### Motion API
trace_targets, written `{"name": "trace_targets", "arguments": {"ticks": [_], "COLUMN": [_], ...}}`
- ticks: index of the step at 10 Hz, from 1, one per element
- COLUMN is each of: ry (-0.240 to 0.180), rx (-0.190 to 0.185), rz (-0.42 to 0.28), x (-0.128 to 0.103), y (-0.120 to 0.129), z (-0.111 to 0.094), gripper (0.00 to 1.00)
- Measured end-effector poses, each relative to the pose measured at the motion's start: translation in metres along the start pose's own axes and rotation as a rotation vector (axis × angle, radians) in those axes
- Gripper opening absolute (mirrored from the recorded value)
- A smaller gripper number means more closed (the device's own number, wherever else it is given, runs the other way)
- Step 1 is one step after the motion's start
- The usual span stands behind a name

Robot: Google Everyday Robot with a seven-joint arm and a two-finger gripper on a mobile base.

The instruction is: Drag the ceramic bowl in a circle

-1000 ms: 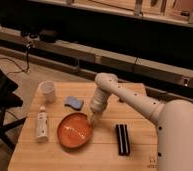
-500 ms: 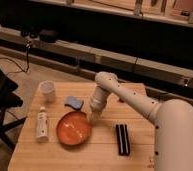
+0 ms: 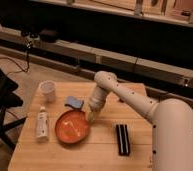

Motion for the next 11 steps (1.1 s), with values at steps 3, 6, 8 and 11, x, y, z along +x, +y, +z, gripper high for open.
{"name": "trace_targets", "arguments": {"ticks": [3,6,8,11], "ry": [-0.057,-0.039,-0.037,-0.052], "rx": [-0.042,-0.034,-0.028,-0.028], "rz": [0.005,0.072,0.084,0.044], "x": [-0.036,-0.056,-0.059,-0.045], "y": [0.001,0.025,0.04,0.022], "z": [0.013,0.0,-0.009,-0.002], "gripper": [0.16,0.18,0.14,0.0]}}
